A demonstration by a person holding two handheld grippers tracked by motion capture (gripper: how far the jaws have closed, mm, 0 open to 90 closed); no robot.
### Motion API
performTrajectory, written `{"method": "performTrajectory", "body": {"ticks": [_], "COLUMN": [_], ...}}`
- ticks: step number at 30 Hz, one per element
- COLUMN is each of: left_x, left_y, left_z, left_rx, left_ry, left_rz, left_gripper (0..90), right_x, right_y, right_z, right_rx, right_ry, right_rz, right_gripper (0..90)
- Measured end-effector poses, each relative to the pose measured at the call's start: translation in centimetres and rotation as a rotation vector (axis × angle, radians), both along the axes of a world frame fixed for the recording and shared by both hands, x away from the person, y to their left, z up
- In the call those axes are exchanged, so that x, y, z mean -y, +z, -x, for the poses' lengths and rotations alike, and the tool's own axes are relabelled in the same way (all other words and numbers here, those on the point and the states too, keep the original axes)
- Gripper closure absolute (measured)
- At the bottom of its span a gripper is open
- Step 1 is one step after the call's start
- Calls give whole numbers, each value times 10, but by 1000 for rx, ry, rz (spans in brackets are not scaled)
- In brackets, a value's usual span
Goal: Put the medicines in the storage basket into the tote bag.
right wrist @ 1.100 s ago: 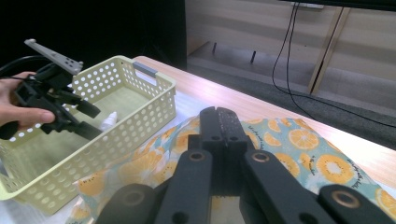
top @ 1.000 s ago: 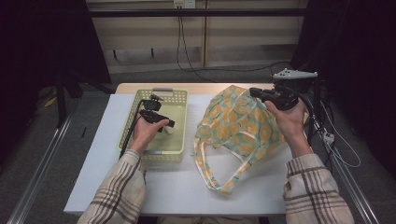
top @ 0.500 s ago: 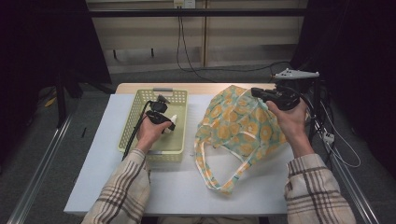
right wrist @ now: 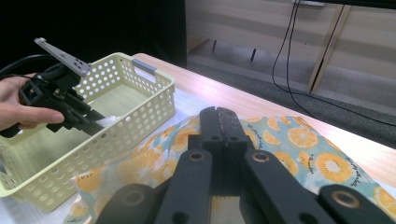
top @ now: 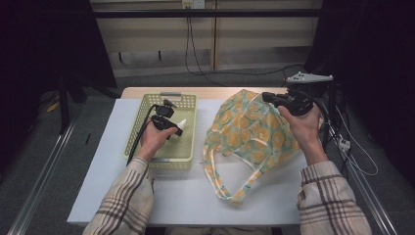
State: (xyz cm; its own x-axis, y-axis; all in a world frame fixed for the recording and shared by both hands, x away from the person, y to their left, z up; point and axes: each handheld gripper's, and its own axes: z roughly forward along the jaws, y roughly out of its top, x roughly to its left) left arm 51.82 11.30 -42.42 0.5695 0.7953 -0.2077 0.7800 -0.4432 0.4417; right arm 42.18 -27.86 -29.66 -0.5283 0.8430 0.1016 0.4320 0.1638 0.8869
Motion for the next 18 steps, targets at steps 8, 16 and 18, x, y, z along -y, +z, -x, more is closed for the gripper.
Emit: {"method": "performTrajectory", "body": {"ticks": [8,16,18], "left_x": [1,2,5], "left_y": [31,63,66], "left_z": [20,50,61], "left_rx": [125,251,274], "left_ry": [-71,-148,-182], "left_rz": [126,221,229], "left_gripper": [605,605,605], "right_x": [1,0,0], "right_y": [0,1,1], "right_z": [0,1,1], "right_rx": [-4,-1,0], "right_ry": [-7,-6,-7], "right_rz": [-3,-1,1], "right_gripper": [900,900,900]}}
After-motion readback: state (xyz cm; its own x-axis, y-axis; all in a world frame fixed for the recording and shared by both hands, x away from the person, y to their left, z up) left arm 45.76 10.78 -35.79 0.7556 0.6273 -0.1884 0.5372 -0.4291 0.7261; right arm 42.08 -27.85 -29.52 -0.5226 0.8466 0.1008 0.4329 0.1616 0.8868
